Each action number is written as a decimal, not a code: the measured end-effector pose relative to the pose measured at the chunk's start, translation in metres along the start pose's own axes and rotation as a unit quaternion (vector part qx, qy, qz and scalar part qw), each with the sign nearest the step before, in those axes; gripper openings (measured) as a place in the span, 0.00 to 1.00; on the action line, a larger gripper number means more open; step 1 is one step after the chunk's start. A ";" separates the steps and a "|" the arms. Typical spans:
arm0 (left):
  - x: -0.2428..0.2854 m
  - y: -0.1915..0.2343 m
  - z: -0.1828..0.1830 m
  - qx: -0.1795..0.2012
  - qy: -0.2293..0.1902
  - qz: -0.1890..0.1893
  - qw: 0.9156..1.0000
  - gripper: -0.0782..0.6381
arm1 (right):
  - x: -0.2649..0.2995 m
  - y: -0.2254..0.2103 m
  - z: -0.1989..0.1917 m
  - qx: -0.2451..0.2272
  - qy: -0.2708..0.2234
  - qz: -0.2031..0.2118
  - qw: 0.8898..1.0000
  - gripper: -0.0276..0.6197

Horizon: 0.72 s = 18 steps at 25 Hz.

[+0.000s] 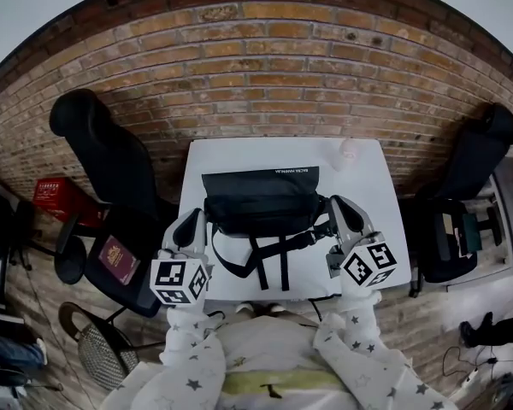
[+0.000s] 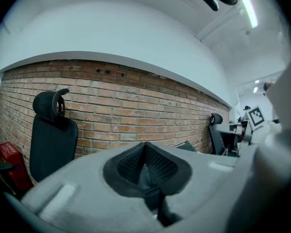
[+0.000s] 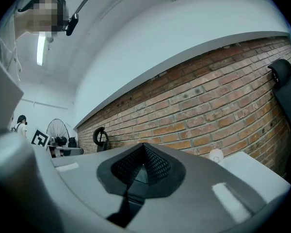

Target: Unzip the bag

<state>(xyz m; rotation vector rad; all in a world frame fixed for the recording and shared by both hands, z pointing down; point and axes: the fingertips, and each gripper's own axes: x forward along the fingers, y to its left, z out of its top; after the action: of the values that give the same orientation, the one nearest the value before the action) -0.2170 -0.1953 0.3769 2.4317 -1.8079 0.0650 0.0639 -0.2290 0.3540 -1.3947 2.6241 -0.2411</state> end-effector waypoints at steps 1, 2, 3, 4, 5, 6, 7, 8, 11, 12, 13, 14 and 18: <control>0.000 -0.001 0.001 0.001 -0.002 0.000 1.000 0.11 | 0.000 0.000 0.001 -0.001 -0.001 0.001 1.000 0.05; 0.000 -0.001 0.002 0.002 -0.003 0.000 1.000 0.11 | 0.000 0.001 0.001 -0.001 -0.003 0.001 1.000 0.05; 0.000 -0.001 0.002 0.003 -0.004 0.000 1.000 0.11 | 0.000 0.001 0.001 -0.001 -0.004 0.002 1.000 0.05; 0.000 0.000 0.002 0.004 -0.004 0.000 1.000 0.11 | 0.001 0.002 0.001 -0.001 -0.005 0.002 1.000 0.05; 0.000 0.000 0.003 0.004 -0.005 0.000 1.000 0.11 | 0.001 0.002 0.001 0.000 -0.006 0.003 1.000 0.05; 0.000 0.000 0.004 0.004 -0.005 0.001 1.000 0.11 | 0.002 0.002 0.001 0.000 -0.007 0.003 1.000 0.05; 0.000 0.000 0.005 0.005 -0.005 0.002 1.000 0.11 | 0.002 0.002 0.002 0.001 -0.008 0.003 1.000 0.05; 0.000 0.000 0.005 0.005 -0.005 0.002 1.000 0.11 | 0.002 0.001 0.002 0.001 -0.008 0.003 1.000 0.05; -0.001 0.001 0.007 0.008 -0.005 0.003 1.000 0.11 | 0.002 0.002 0.002 0.001 -0.010 0.003 1.000 0.05; -0.001 0.001 0.007 0.010 -0.005 0.002 1.000 0.11 | 0.003 0.002 0.002 0.002 -0.011 0.002 1.000 0.05; -0.001 0.001 0.007 0.012 -0.005 0.002 1.000 0.11 | 0.002 0.002 0.002 0.002 -0.012 0.002 1.000 0.05; -0.001 0.001 0.007 0.013 -0.005 0.003 1.000 0.11 | 0.002 0.002 0.002 0.003 -0.013 0.001 1.000 0.05; -0.001 0.001 0.008 0.015 -0.006 0.004 1.000 0.11 | 0.002 0.000 0.003 0.002 -0.016 0.000 1.000 0.05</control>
<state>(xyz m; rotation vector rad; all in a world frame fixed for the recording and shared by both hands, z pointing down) -0.2187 -0.1952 0.3692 2.4506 -1.8352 0.0798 0.0632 -0.2307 0.3505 -1.3857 2.5973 -0.2226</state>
